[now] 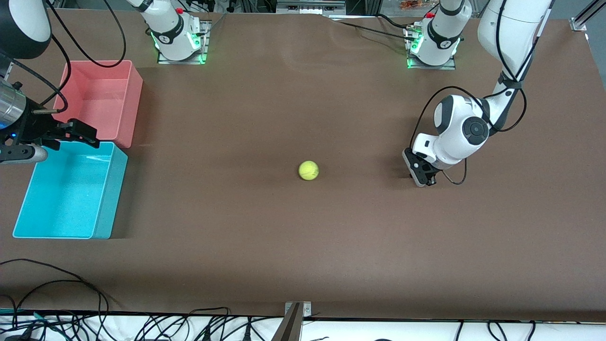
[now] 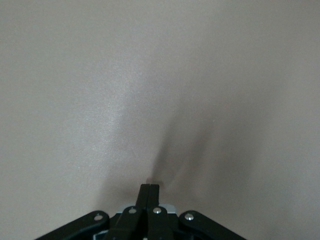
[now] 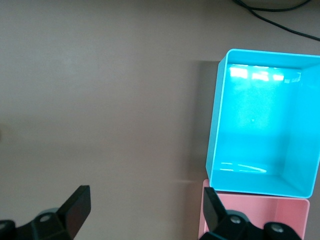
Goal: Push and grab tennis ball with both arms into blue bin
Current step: 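Push the tennis ball with the left gripper toward the bins, then reach the right gripper to the ball while the left gripper withdraws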
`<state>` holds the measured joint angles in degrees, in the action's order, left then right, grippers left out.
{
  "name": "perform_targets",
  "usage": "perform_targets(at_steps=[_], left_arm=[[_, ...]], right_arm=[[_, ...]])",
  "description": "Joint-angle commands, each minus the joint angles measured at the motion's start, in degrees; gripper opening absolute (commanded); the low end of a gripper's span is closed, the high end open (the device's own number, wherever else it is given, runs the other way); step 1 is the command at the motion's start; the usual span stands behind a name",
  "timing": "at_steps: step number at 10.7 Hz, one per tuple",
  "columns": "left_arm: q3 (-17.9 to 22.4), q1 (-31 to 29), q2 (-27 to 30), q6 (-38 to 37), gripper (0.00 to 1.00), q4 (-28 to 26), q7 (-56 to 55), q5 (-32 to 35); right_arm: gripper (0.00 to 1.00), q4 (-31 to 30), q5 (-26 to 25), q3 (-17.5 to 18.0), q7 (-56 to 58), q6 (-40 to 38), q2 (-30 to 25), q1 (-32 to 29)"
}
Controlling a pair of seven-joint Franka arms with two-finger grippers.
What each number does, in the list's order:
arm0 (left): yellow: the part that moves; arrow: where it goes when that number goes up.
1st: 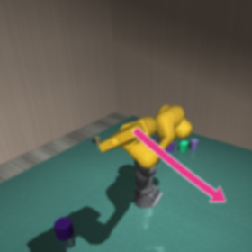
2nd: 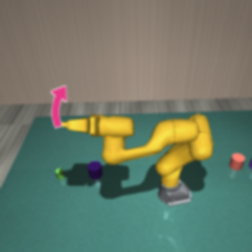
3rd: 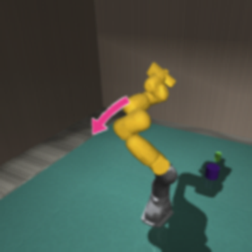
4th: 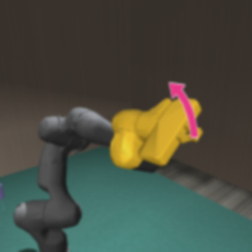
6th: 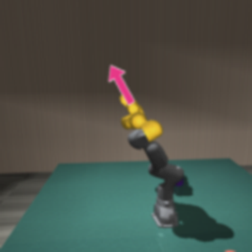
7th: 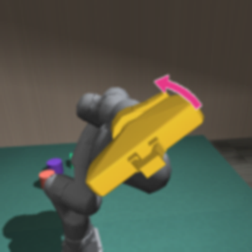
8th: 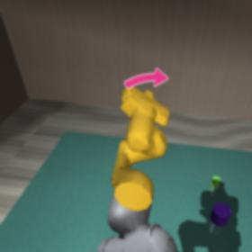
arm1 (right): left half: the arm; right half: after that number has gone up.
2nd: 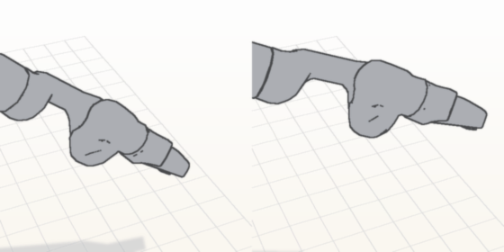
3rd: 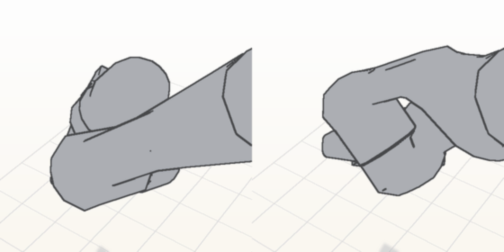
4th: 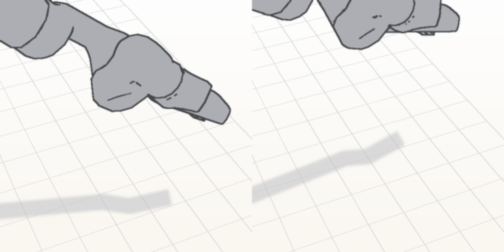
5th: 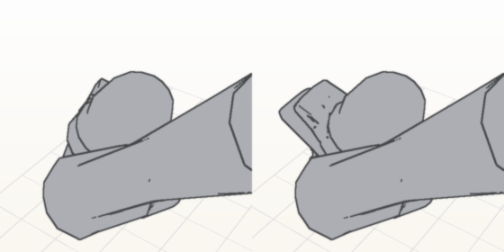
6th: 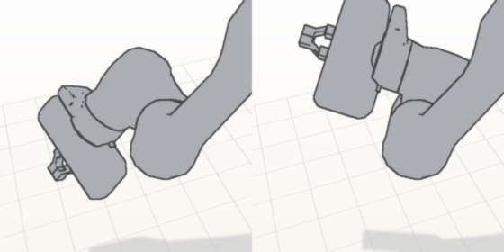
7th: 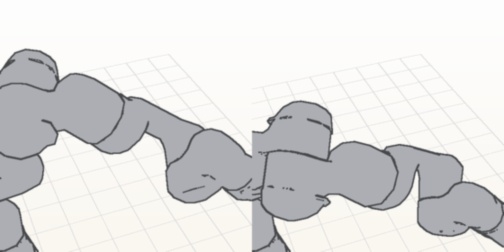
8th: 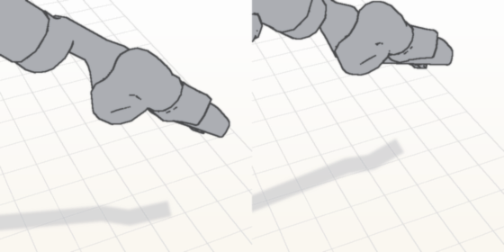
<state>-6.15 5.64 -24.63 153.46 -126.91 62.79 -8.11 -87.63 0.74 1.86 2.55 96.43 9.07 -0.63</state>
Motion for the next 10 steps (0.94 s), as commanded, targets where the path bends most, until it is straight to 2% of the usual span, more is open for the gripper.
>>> perform_targets(at_steps=[1, 2, 4, 6, 7, 8, 10], left_arm=[[0.0, -0.5, 4.0, -1.3, 0.08, -0.3, -0.6, -1.6], [0.2, -0.8, 5.1, -1.8, 0.11, -0.4, -0.6, -1.3], [1.1, -2.0, 7.0, -3.3, 0.31, -0.9, -0.6, -1.2], [3.2, -2.0, 10.1, -5.6, 0.37, -1.6, -0.6, -1.1], [4.6, -1.9, 12.2, -6.6, 0.55, -2.5, -0.6, -1.1], [6.8, -1.9, 14.9, -8.1, 1.0, -3.9, -0.6, -1.0], [9.6, -2.0, 19.5, -9.2, 1.0, -6.3, -0.6, -1.0]], right_arm=[[1.0, -1.2, 0.8, -0.1, 0.2, 2.5, 0.5, 2.7], [1.0, -3.0, 0.8, -0.1, 0.7, 5.1, 0.9, 3.3], [1.0, -3.9, 0.5, 0.6, 0.2, 6.1, 0.8, 6.1], [1.0, -7.0, 0.3, 0.9, 0.4, 9.8, 0.9, 7.8], [1.0, -11.1, 0.1, 0.9, 0.3, 14.8, 0.5, 8.7], [1.0, -15.3, 0.1, 0.9, 0.9, 19.2, 0.0, 8.9], [1.0, -17.7, -0.1, 2.2, 0.9, 20.6, 0.0, 10.8]])
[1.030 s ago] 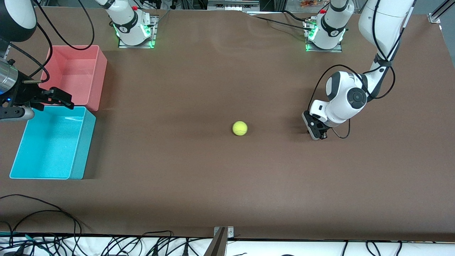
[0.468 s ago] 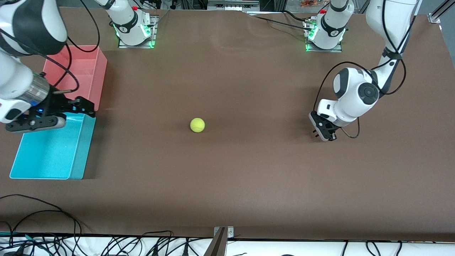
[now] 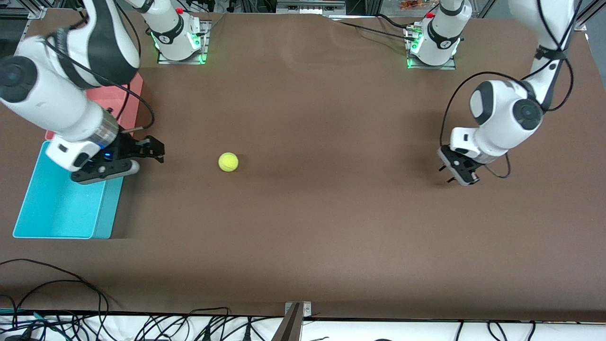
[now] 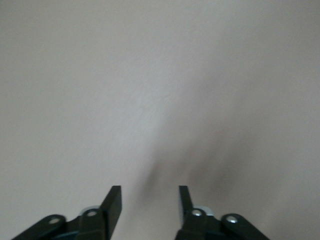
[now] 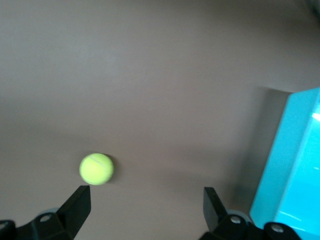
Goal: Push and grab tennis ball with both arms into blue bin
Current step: 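Reach the right gripper to the ball while the left gripper withdraws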
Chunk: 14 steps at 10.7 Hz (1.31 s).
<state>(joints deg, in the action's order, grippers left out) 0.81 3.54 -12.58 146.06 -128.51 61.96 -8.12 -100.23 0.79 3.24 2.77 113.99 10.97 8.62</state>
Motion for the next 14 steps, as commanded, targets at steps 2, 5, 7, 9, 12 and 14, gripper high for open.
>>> perform_targets(at_steps=[2, 5, 7, 9, 12, 14], left_arm=[[3.7, 0.1, 9.8, -4.0, 1.0, -4.8, 0.2, -1.0], [4.3, 0.2, 11.7, -4.8, 1.0, -4.7, 0.2, -1.0], [7.6, 0.3, 12.6, -7.4, 1.0, -3.1, 0.2, -0.7], [8.7, 0.3, 14.5, -11.3, 1.0, -0.7, -5.4, 4.5], [8.8, 0.3, 15.1, -27.2, 1.0, 9.5, -16.5, 9.2], [8.9, 0.2, 15.0, -34.8, 1.0, 15.3, -16.7, 9.2]], right_arm=[[1.0, -8.1, -0.2, 0.8, 0.7, 5.2, -1.8, 1.8], [1.0, -12.2, -0.3, 0.7, 0.7, 9.5, -1.8, 1.8], [1.0, -15.0, -0.3, 0.5, 1.0, 12.0, -2.3, 1.8], [1.0, -17.6, -0.3, 0.4, 4.3, 12.8, -2.9, 1.5], [1.0, -28.0, -0.3, -2.1, 12.9, 22.8, -4.4, 1.4], [1.0, -32.4, -0.3, -3.8, 18.0, 26.6, -4.1, 1.2]])
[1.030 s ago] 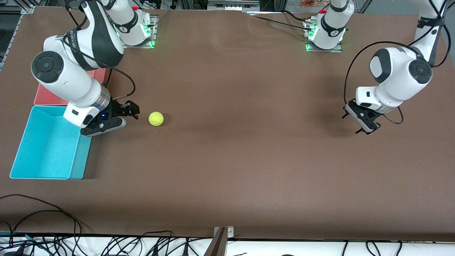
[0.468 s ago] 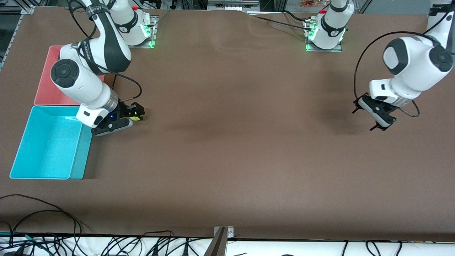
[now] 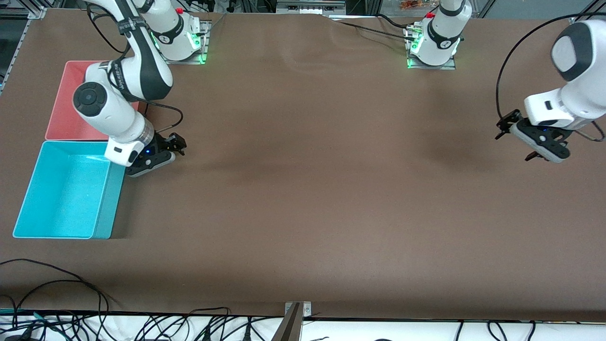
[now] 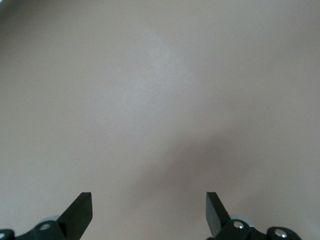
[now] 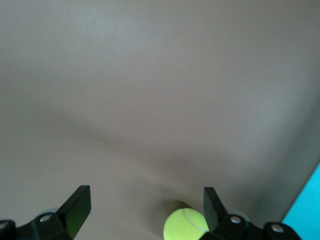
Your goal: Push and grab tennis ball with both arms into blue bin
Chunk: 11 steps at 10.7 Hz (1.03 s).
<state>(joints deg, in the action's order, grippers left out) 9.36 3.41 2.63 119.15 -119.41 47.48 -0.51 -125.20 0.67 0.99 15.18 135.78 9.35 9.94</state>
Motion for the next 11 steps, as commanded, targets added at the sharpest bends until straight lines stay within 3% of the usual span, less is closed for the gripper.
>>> perform_targets(at_steps=[1, 4, 8, 11], left_arm=[[0.4, 0.3, -0.2, -10.2, 1.0, 8.1, -2.5, 1.6], [0.4, 0.4, -0.1, -17.7, 1.0, 13.1, -6.2, 1.7], [-0.1, 0.7, 0.0, -26.3, 1.0, 18.9, -7.9, 1.7], [-1.2, 0.9, 0.0, -31.6, 1.0, 21.8, -17.1, 2.9]], right_arm=[[1.0, -8.0, -0.1, -3.3, 11.7, 4.7, -2.3, -0.3], [1.0, -9.4, -0.1, -6.3, 26.8, 4.6, -1.9, -1.7], [1.0, -13.8, -0.1, -6.4, 38.7, 5.1, -1.7, -2.8], [1.0, -15.0, -1.8, -7.1, 49.2, 9.7, 2.0, -4.1]])
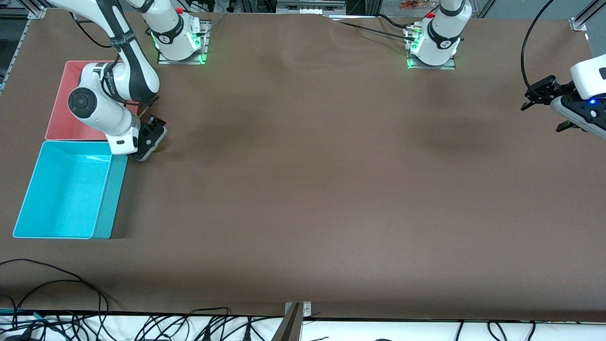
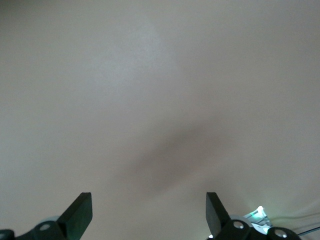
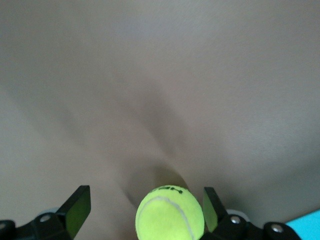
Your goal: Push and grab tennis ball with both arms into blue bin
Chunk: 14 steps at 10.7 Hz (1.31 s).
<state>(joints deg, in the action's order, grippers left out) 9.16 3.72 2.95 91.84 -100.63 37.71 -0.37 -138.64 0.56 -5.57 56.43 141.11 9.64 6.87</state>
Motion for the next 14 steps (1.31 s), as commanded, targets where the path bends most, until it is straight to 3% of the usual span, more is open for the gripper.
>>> perform_targets(at_steps=[1, 2, 5, 8, 10, 12, 14], left_arm=[[-2.6, 0.6, -0.3, -6.4, 1.0, 4.6, -11.0, 3.4], [-4.3, 0.5, -0.3, -8.8, 1.0, 6.0, -14.3, 4.7], [-6.9, -0.2, 3.1, -10.9, 1.0, 6.1, -22.9, 4.5], [-14.3, -4.0, 5.4, -12.3, 1.0, 6.0, -33.5, 3.9], [-15.3, -7.5, 6.2, -12.6, 1.0, 6.2, -36.7, 1.7], [-15.2, -8.5, 5.5, -12.1, 1.0, 6.9, -37.0, -0.3], [-15.0, -8.3, 3.6, -11.8, 1.0, 7.3, -37.1, -1.0]], right_arm=[[1.0, -1.5, -3.8, -1.2, 9.2, 4.7, 1.9, -1.1], [1.0, -1.5, -6.7, -1.6, 10.0, 5.0, 1.8, -1.2], [1.0, -1.5, -7.3, -3.4, 13.8, 4.7, 2.8, -1.6], [0.99, -2.6, -7.2, -4.1, 15.4, 5.4, 3.9, -1.9], [0.74, -4.0, -7.1, -4.0, 15.0, 6.5, 3.9, -1.9], [0.34, -3.8, -6.3, -4.0, 14.1, 6.0, 3.4, -1.9], [0.3, -2.4, -6.3, -3.5, 11.8, 4.5, 0.3, -1.6]])
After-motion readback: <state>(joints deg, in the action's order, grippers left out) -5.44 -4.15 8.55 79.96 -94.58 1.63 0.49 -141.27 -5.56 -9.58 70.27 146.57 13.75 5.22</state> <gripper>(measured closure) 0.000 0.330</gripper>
